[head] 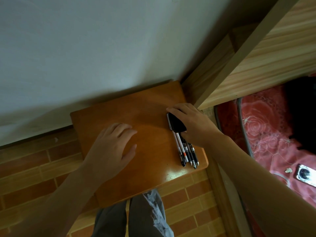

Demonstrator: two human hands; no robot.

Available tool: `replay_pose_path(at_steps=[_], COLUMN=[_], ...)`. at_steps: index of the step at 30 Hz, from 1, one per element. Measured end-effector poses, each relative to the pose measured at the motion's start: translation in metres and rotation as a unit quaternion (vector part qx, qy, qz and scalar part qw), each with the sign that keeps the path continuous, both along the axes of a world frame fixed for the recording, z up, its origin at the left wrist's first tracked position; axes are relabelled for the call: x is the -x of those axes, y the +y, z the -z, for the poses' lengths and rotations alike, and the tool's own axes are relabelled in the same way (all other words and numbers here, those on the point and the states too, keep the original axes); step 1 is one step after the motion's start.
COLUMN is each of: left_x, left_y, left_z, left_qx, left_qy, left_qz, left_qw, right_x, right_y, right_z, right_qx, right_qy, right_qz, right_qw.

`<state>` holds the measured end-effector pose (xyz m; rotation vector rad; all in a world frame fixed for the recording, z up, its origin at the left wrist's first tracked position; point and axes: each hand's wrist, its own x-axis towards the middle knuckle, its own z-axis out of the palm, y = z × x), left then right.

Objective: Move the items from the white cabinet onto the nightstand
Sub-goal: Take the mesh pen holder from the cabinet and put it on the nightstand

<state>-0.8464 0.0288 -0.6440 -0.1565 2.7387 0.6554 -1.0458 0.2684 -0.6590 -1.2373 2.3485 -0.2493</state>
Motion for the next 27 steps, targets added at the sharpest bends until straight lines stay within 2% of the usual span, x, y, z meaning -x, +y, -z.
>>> replay_pose_path(at_steps=[16,27], left_x=[-0.001,-0.008], left_y=[0.004,0.007], left_z=[-0.011,-0.071], left_qx=[0.022,0.036], left_qy=[-0.002,0.019], left_qz=[0.009,-0.022], left_qw=[1.000,0.999], right_x=[-0.004,0.003], right_y=[0.005,0.018], right_z=[-0.007,-0.069], right_qx=[-0.019,-0.027], right_qy=[0.026,0.035], right_qz=[-0.005,-0.011], right_qw=[0.999,0.999])
